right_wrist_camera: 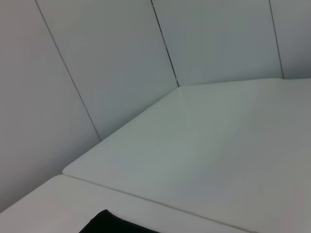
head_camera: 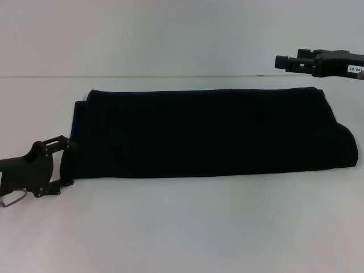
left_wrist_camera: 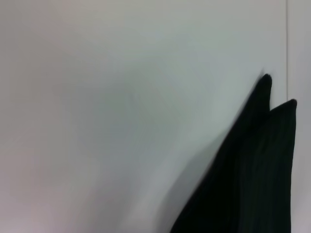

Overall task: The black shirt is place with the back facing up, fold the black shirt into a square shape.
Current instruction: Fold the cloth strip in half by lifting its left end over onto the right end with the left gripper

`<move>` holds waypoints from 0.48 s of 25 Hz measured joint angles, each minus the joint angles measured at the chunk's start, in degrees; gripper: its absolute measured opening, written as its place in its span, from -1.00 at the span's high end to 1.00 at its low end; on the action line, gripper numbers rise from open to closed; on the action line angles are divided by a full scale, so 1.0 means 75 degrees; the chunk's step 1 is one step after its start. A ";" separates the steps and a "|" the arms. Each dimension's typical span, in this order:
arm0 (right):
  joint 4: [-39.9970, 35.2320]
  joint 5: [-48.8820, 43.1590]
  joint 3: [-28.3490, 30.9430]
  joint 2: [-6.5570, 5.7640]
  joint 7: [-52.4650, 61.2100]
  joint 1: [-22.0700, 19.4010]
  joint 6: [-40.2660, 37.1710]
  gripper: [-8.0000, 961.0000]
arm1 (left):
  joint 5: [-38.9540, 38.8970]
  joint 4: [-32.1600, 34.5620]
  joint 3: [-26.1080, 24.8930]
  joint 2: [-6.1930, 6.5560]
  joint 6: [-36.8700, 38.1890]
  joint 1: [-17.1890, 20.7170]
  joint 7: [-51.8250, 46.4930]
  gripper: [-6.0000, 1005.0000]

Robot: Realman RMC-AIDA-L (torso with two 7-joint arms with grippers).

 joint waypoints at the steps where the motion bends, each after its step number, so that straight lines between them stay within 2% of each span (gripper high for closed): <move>1: 0.0000 0.0000 0.0007 0.0000 -0.0003 0.0001 0.0000 -0.91 | -0.0005 0.0000 0.0001 0.0002 -0.0028 -0.0009 0.0007 -0.61; 12: 0.0000 0.0159 -0.0011 -0.0005 -0.0003 -0.0055 -0.0002 -0.91 | -0.0014 -0.0005 0.0009 0.0062 -0.0156 -0.0155 0.0350 -0.58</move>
